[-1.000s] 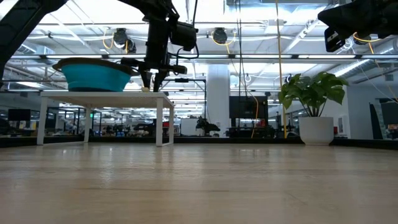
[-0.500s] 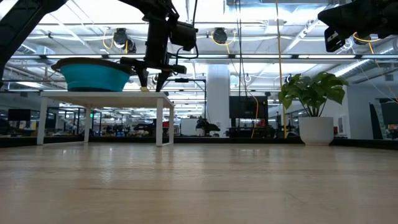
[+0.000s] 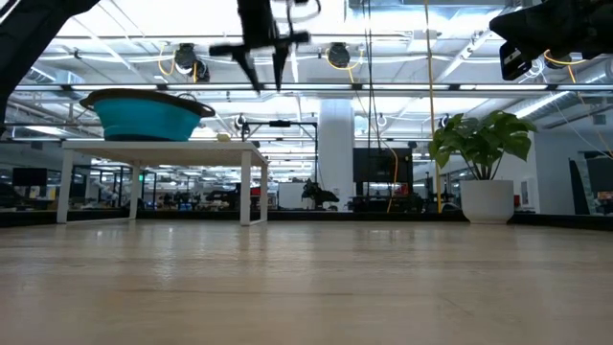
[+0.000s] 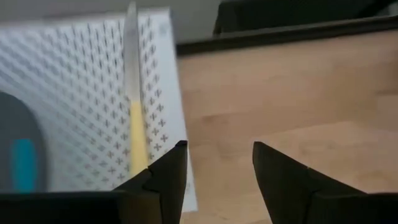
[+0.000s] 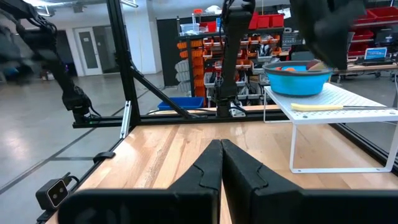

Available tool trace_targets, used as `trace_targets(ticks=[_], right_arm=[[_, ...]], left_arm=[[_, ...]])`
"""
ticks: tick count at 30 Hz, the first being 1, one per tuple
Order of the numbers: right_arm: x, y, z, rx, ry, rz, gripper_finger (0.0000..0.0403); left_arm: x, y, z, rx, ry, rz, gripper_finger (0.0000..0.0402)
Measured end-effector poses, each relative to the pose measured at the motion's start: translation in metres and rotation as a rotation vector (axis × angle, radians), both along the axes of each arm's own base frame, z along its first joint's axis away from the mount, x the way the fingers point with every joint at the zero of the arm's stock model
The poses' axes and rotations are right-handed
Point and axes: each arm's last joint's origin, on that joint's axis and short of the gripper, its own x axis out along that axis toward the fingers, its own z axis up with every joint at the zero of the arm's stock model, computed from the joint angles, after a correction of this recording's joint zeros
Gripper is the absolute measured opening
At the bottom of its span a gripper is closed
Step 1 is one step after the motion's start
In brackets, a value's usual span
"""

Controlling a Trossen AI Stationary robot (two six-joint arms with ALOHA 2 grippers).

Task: Pick & Place Fruit
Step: Return to Home Position

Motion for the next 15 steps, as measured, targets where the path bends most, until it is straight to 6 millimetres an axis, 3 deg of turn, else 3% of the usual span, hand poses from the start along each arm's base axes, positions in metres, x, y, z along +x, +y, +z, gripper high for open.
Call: trace_targets(ticks=[4, 7, 13, 15], right_arm=[[0.000, 0.000, 0.000, 0.000, 0.000, 0.000, 0.0000], [0.000, 0.000, 0.000, 0.000, 0.000, 0.003, 0.0000], [0.000, 0.000, 0.000, -0.004, 0.000, 0.004, 0.0000], [0.000, 0.000, 0.000, -0.004, -0.001, 0.004, 0.0000]], left_arm=[[-0.002, -0.035, 0.034, 0.157, 0.024, -0.128, 0.0158], [-0.007, -0.064, 0.049, 0.244, 0.041, -0.231, 0.0121], [-0.014, -0.117, 0.068, 0.299, -0.026, -0.372, 0.0022], [-0.012, -0.135, 0.070, 0.329, -0.055, -0.415, 0.0007]])
